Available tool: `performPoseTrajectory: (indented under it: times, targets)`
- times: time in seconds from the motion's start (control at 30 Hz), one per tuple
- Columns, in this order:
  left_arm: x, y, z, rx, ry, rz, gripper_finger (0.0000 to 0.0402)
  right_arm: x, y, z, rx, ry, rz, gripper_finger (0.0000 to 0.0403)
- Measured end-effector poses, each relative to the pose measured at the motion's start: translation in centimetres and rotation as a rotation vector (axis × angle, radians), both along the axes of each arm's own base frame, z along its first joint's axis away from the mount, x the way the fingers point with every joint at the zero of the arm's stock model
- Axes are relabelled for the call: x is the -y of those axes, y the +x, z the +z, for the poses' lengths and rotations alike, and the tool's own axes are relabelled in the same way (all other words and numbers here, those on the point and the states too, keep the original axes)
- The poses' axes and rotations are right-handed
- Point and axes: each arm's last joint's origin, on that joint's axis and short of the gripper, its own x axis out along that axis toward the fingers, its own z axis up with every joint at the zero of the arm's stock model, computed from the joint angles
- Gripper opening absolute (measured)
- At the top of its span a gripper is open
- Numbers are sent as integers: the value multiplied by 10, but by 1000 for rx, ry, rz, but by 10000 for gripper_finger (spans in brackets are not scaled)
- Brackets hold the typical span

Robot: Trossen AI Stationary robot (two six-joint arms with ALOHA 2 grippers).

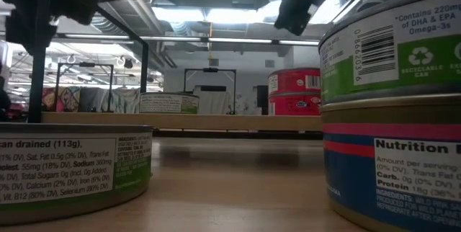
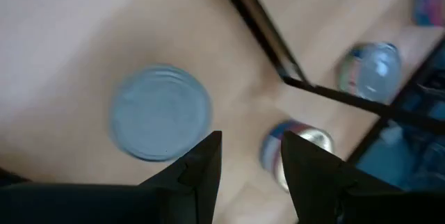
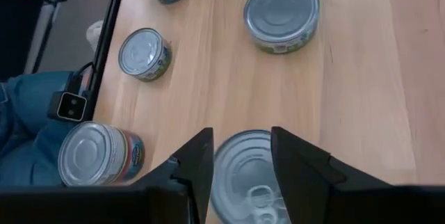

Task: Stack canned seafood by type on shelf
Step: Stack the green white tuna on top of the green white tuna can on the shelf

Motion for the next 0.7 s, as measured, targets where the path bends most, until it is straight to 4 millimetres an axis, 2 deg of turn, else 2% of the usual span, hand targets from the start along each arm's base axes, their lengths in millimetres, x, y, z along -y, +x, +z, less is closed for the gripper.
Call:
performPoseTrajectory:
  times: [0.2,0.5,0.7]
  targets:
    - [26,6,6,96,-74,-44,143,-31,-8,11,25,-28,2,144]
    - [64,6,18,236,-190,-111,143,-84,-15,11,-4,-32,0,144]
    - [84,9,32,468,-197,-156,143,-115,-24,11,-43,22,-83,144]
